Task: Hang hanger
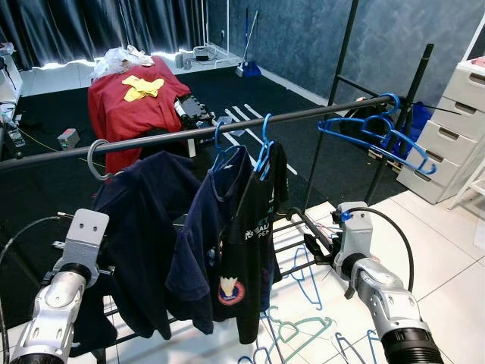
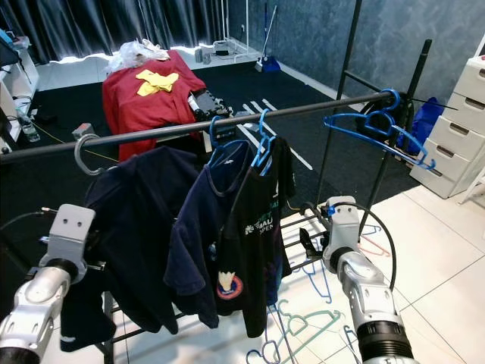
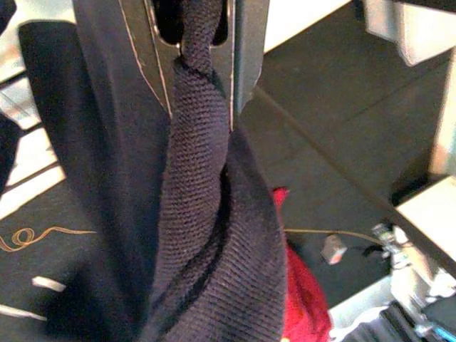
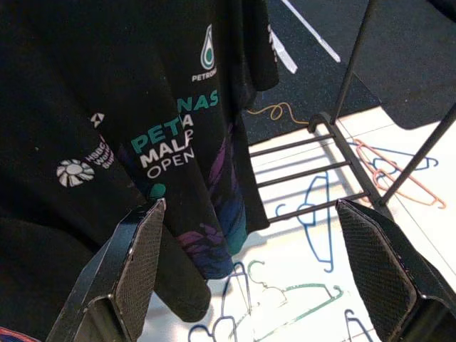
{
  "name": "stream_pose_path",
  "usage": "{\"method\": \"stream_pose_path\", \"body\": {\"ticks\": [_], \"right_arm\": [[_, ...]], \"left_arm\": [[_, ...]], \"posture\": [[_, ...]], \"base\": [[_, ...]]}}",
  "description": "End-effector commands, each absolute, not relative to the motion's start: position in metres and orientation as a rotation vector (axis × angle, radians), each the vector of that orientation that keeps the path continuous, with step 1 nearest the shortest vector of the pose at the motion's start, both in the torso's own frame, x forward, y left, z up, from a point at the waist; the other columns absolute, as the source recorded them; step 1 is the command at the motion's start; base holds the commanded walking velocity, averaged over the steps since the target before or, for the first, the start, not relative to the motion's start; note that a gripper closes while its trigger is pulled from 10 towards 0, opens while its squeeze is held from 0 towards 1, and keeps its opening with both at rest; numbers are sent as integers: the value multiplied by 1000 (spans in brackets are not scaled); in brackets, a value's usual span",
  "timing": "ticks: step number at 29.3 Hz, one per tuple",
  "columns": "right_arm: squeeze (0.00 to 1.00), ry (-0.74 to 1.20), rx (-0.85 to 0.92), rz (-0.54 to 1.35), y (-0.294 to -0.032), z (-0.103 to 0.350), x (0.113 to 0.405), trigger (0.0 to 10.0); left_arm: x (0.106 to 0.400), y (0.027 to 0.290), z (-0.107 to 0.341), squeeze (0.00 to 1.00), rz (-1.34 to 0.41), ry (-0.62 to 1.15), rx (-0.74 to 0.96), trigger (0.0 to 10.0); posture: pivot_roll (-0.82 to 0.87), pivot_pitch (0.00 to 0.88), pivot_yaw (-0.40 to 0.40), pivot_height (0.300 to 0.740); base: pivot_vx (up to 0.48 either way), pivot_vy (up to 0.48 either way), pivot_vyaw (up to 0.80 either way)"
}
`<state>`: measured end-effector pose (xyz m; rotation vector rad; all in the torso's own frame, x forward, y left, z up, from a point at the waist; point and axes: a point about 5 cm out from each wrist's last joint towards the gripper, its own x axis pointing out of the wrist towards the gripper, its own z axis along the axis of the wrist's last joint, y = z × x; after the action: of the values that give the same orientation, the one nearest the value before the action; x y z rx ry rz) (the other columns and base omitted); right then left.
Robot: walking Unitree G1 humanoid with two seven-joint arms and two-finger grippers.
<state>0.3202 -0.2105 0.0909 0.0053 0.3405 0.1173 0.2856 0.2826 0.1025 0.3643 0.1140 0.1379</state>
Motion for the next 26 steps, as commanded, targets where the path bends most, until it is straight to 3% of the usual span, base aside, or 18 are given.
{"method": "stream_pose_path", "body": {"ticks": [1, 9, 16, 18, 20, 26], "right_arm": [[0, 314, 21, 112, -212, 96, 323, 10000], [0, 305, 17, 103, -212, 98, 330, 10000], [0, 297, 16, 123, -208, 100, 333, 10000], [0, 300, 9, 130, -210, 101, 333, 10000], [0, 300, 9, 130, -210, 101, 333, 10000], [0, 304, -11, 156, -210, 101, 333, 10000]], "left_arm": [[284, 296, 132, 0, 136, -2, 364, 0], [266, 302, 175, 0, 20, -129, 380, 0], [249, 293, 178, 0, -145, -112, 388, 0], [225, 297, 177, 0, -286, -33, 409, 0], [225, 297, 177, 0, -286, -33, 409, 0], [180, 313, 168, 0, -443, 188, 390, 157]], "posture": [[-159, 0, 1, 736], [-128, 0, -14, 736], [-123, 0, -24, 736], [-113, 0, -25, 736], [-113, 0, -25, 736], [-110, 0, -21, 736]], "base": [[0, 0, 0], [0, 0, 0], [0, 0, 0], [0, 0, 0], [0, 0, 0], [0, 0, 0]]}}
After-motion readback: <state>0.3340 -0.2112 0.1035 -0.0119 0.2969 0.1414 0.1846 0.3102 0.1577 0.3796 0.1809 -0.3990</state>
